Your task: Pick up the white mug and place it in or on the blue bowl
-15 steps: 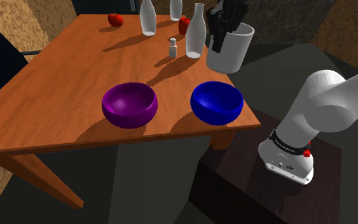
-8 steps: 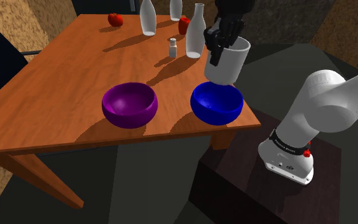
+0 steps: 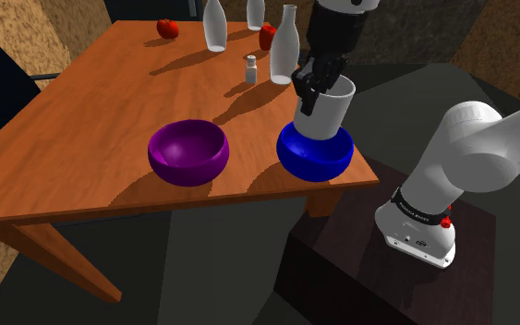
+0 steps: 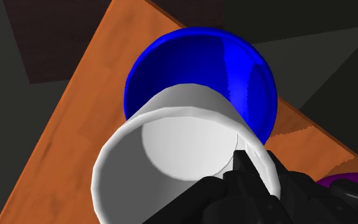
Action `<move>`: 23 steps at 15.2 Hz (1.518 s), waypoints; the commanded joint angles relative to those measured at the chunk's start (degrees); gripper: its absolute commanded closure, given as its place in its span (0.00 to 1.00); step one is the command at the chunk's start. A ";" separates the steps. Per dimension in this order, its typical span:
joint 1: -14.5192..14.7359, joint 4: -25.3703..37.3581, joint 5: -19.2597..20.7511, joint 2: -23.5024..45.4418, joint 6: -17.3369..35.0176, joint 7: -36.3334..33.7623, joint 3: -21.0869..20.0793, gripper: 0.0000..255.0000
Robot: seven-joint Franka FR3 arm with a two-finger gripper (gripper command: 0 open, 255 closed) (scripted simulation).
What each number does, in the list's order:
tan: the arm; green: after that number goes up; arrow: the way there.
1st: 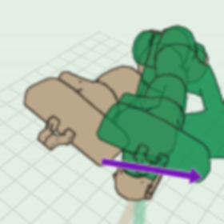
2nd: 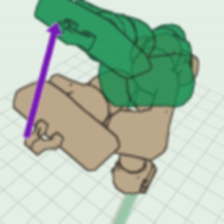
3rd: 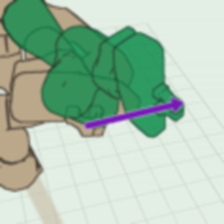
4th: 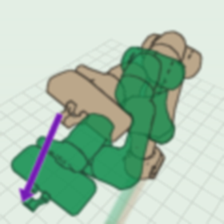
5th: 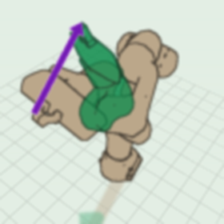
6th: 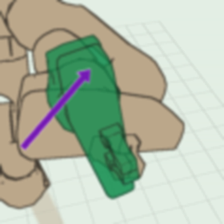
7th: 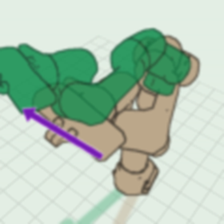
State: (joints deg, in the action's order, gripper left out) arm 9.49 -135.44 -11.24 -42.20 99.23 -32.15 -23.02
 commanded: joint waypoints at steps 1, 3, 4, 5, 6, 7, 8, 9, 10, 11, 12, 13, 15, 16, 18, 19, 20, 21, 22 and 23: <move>0.17 -1.60 -0.33 -0.09 1.58 -0.16 -0.45 1.00; 0.22 -2.12 -0.42 -0.14 2.05 -0.16 -0.54 1.00; 0.22 -2.12 -0.42 -0.13 2.05 -0.16 -0.55 1.00; 0.22 -2.12 -0.42 -0.13 2.05 -0.16 -0.55 1.00; 0.22 -2.12 -0.42 -0.13 2.05 -0.16 -0.55 1.00; 0.22 -2.12 -0.42 -0.13 2.05 -0.16 -0.55 1.00; 0.22 -2.12 -0.42 -0.13 2.05 -0.16 -0.55 1.00; 0.22 -2.12 -0.42 -0.13 2.05 -0.16 -0.55 1.00; 0.22 -2.11 -0.42 -0.13 2.05 -0.16 -0.55 0.00; 0.22 -2.11 -0.42 -0.13 2.06 -0.16 -0.55 0.00; 0.21 -2.12 -0.42 -0.13 2.06 -0.16 -0.55 0.00; 0.21 -2.11 -0.42 -0.12 2.06 -0.16 -0.55 0.00; 0.21 -2.11 -0.42 -0.12 2.06 -0.16 -0.55 0.00; 0.11 -0.18 -0.16 -0.09 0.16 -0.23 -0.23 0.00; -0.13 3.85 0.36 0.24 -3.55 -0.41 0.32 0.00; -0.23 5.51 0.55 0.45 -4.99 -0.49 0.52 0.00; -0.23 5.51 0.56 0.45 -4.99 -0.49 0.52 0.00; -0.23 5.50 0.56 0.45 -4.99 -0.49 0.52 0.00; -0.23 5.51 0.56 0.45 -4.99 -0.49 0.52 0.00; -0.23 5.51 0.56 0.45 -4.99 -0.49 0.52 0.00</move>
State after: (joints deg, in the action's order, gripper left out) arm 9.27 -130.05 -10.71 -41.78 94.35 -32.64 -22.51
